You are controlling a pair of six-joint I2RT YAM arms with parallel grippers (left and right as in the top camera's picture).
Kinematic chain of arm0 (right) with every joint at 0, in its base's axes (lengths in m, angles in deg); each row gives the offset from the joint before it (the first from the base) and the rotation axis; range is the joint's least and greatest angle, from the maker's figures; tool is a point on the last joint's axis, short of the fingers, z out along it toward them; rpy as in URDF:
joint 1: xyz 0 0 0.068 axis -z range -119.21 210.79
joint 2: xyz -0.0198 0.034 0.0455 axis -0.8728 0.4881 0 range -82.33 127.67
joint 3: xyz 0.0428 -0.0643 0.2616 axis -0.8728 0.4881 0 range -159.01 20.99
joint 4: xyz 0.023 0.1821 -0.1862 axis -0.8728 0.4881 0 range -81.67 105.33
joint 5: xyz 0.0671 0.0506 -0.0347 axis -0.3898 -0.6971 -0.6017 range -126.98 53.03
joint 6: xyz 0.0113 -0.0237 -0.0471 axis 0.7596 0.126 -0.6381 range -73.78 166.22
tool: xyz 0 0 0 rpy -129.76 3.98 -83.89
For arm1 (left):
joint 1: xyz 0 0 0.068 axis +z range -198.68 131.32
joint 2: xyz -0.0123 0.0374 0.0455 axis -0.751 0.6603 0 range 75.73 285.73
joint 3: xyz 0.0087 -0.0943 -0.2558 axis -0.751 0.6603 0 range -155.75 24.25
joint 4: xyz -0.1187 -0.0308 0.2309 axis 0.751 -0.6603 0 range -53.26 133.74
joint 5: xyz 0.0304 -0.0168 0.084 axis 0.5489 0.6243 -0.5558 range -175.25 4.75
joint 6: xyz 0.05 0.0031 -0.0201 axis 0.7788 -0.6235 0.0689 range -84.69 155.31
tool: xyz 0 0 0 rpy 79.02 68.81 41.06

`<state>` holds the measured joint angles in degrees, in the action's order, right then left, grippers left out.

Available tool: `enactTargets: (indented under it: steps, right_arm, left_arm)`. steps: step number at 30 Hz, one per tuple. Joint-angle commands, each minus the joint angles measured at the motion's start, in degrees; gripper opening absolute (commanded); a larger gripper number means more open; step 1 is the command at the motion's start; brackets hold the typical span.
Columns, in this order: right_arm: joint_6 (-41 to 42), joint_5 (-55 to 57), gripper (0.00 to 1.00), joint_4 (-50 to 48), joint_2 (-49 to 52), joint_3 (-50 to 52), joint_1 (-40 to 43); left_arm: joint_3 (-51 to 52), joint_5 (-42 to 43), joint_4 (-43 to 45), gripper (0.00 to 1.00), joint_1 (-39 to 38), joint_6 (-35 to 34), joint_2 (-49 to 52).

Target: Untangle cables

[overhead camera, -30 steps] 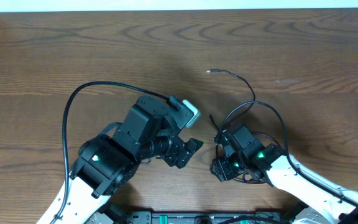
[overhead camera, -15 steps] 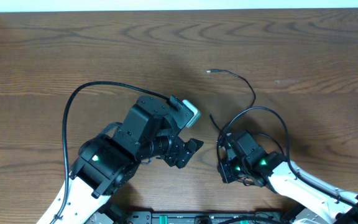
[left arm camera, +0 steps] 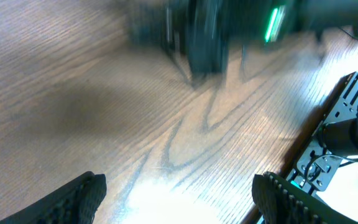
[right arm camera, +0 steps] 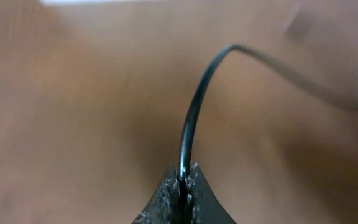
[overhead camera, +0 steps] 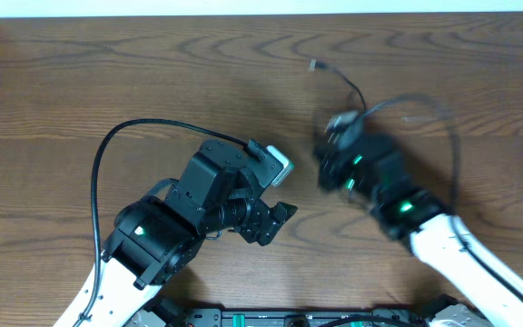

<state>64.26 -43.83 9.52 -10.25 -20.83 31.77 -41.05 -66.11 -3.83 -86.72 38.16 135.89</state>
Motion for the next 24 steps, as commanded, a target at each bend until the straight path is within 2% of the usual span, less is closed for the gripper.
enactTargets:
  steps: [1, 4, 10, 17, 24]
  right_arm:
    - [-9.16, 15.8, 0.01, -0.13, -4.48, -9.27, 7.69]
    - [-13.75, 20.5, 0.01, -0.13, -7.17, -14.49, 13.97]
    - [-19.45, 20.9, 0.01, -0.11, -13.07, -22.4, 28.02]
    - [-19.43, 20.85, 0.01, -0.13, -17.53, -25.29, 45.05]
    - [-19.45, 16.7, 0.01, 1.4, -15.37, -25.29, 55.69]
  left_arm:
    - [-0.94, -0.37, -0.04, 0.81, -0.02, 0.5, -0.31]
    - [-0.94, -0.39, -0.33, 0.81, -0.02, 0.52, -0.31]
    - [-0.94, -0.37, -0.39, 0.81, -0.02, 0.52, -0.31]
    - [-0.13, -0.39, -0.59, 0.81, -0.02, 0.52, -0.31]
    - [0.68, -0.39, -0.57, 0.82, -0.02, 0.55, 0.42]
